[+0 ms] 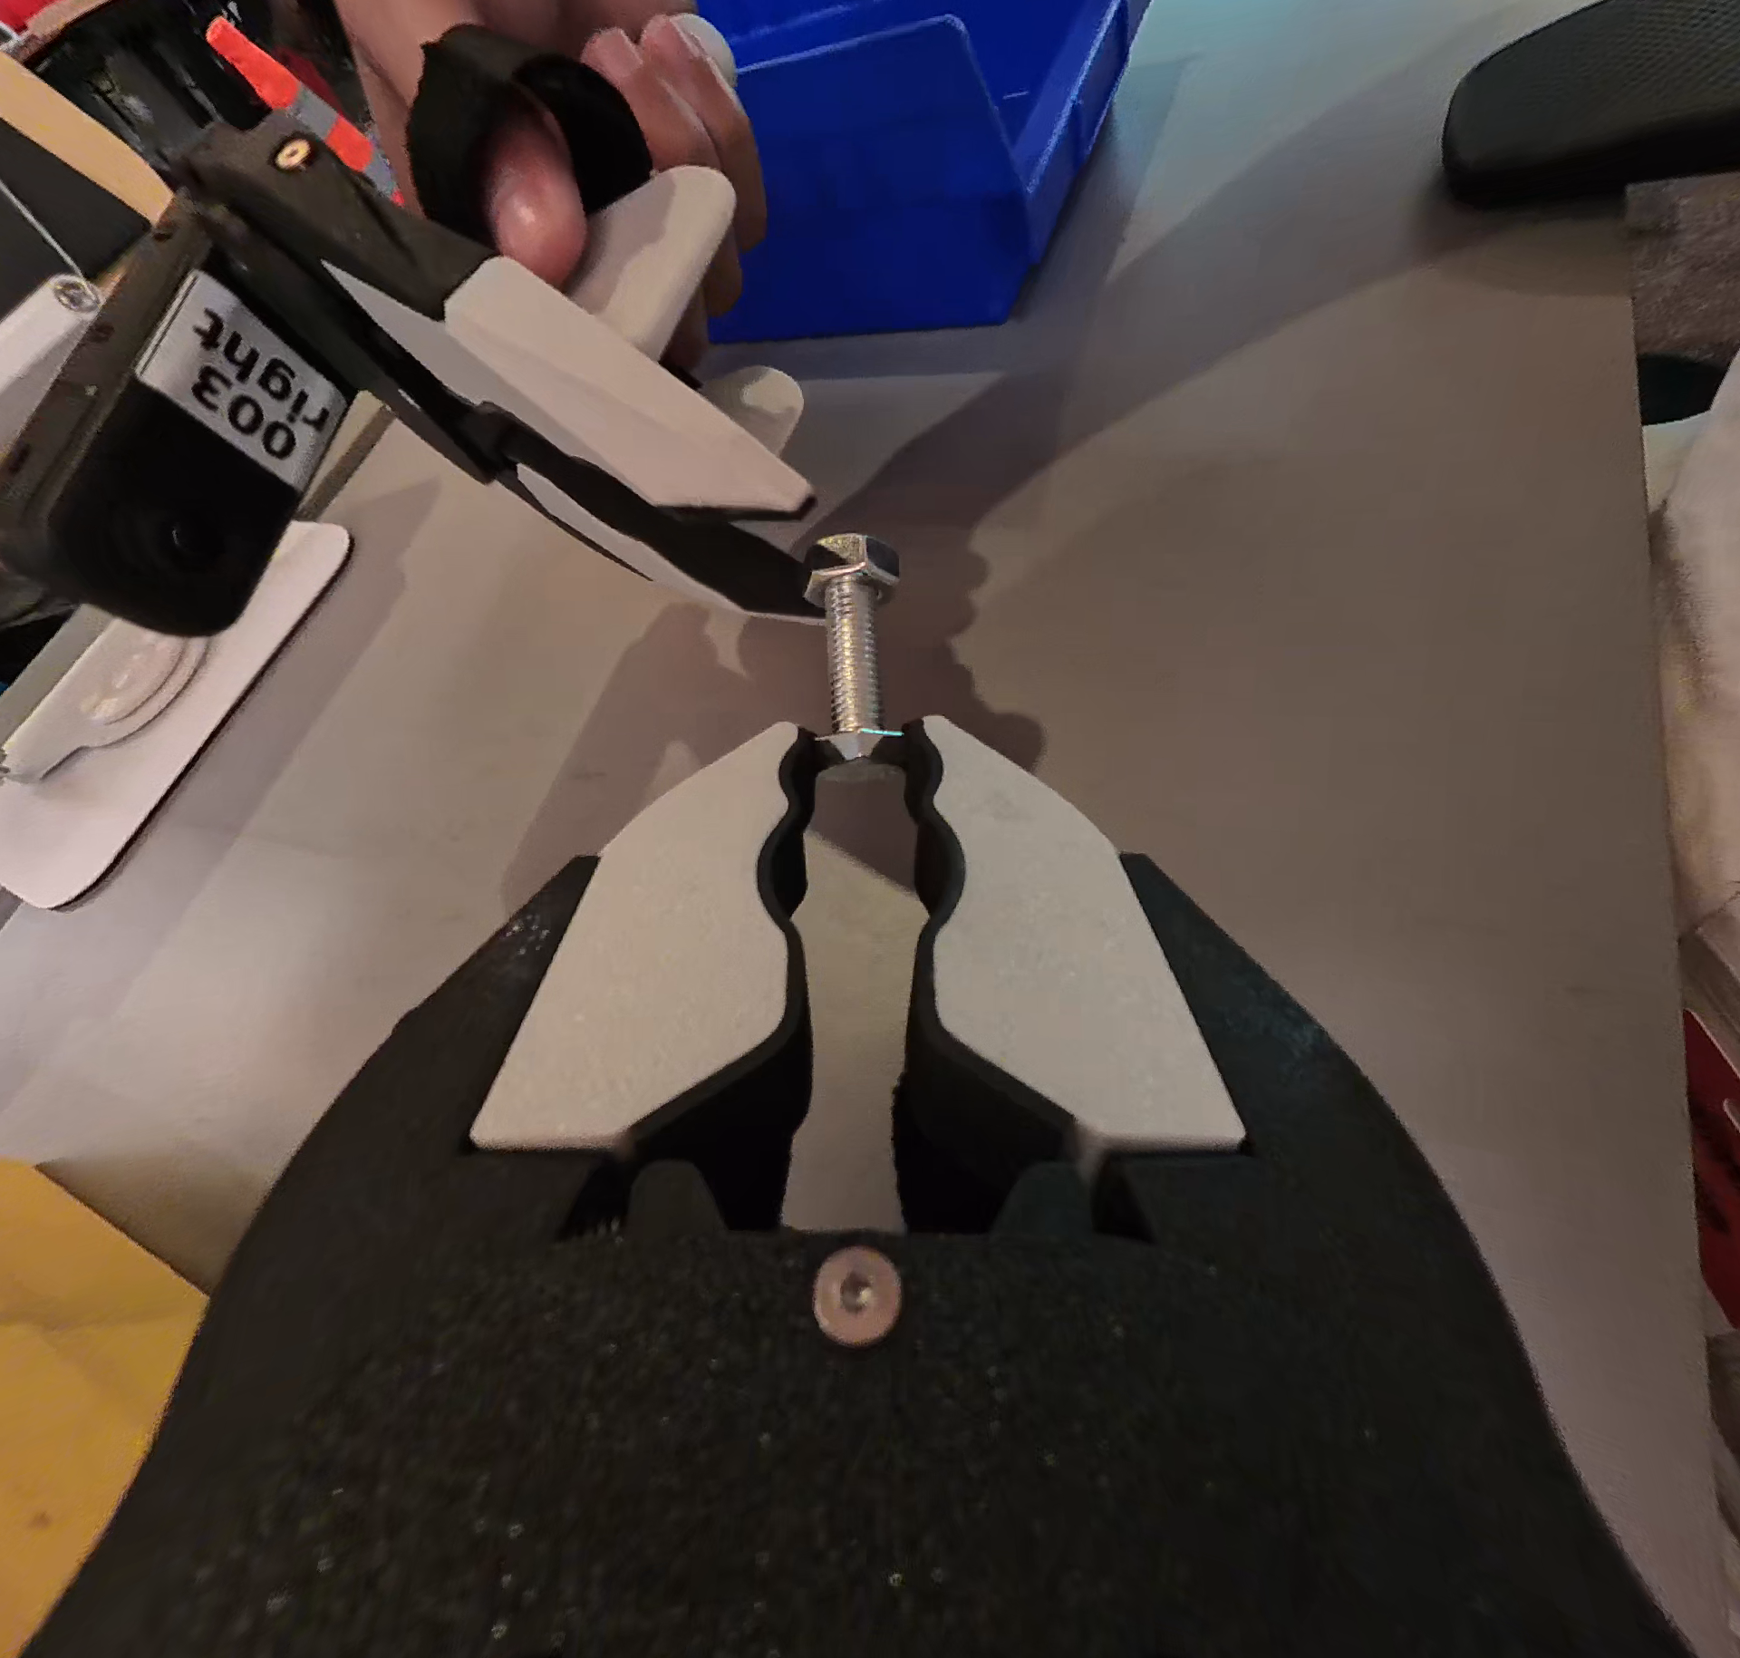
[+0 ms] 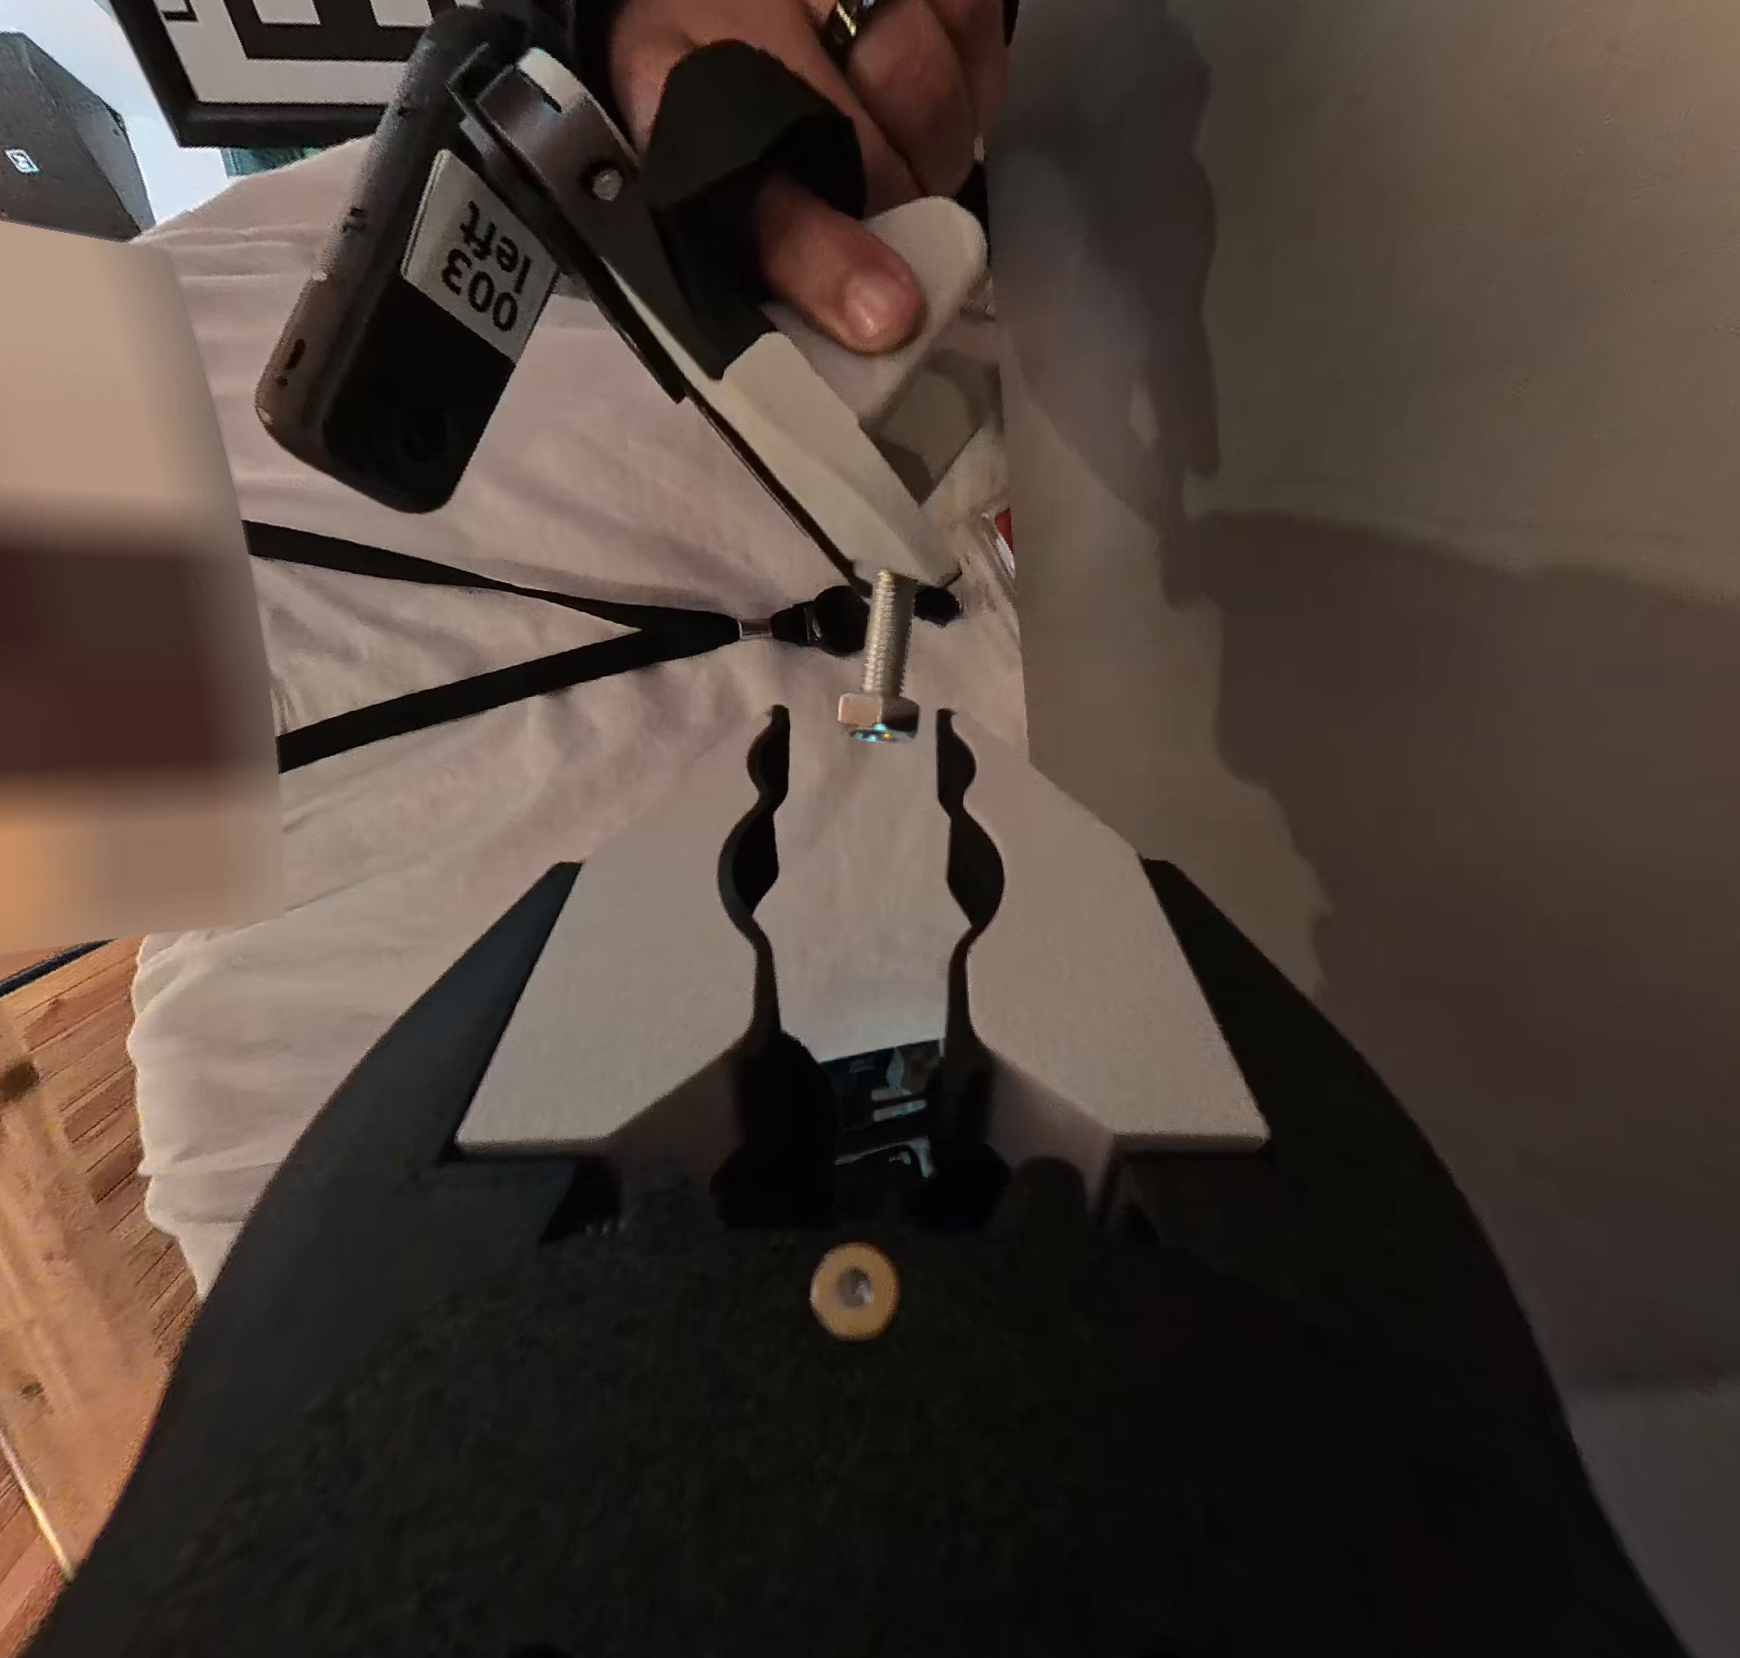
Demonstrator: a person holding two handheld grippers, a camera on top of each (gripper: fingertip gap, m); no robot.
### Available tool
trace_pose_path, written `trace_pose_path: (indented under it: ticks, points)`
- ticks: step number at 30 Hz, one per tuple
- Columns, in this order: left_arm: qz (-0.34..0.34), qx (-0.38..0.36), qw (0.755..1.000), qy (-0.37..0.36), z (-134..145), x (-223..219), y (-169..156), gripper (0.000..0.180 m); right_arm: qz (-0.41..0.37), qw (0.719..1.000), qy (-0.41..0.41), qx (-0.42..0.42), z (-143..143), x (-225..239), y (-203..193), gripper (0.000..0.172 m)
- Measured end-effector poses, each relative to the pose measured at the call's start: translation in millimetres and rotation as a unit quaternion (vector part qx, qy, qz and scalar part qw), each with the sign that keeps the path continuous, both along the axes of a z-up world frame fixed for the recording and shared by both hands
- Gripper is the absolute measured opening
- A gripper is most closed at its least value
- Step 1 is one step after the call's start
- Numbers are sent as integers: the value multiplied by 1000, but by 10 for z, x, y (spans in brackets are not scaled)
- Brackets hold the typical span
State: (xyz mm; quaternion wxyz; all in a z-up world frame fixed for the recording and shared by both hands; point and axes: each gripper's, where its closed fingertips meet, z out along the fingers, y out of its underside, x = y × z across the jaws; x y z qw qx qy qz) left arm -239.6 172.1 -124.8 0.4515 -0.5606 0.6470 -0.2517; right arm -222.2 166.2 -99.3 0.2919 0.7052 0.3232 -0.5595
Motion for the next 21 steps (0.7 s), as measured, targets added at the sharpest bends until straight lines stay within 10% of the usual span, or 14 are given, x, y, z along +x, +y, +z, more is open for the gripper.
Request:
trace_pose_path:
  ticks: [7,11,17,21]
  points:
    - [18,-37,999,-32,79,-27,82,18,-49,998,30,35,24,5,155,36]
    - [33,-97,989,-105,312,-84,177,18,-113,964,110,214,245,-19,406,39]
    - [22,-190,949,-249,767,-159,240,18,-384,729,314,472,916,-174,608,50]
    - [-12,-260,911,-319,976,-127,170,18,-480,633,427,432,1102,-263,341,53]
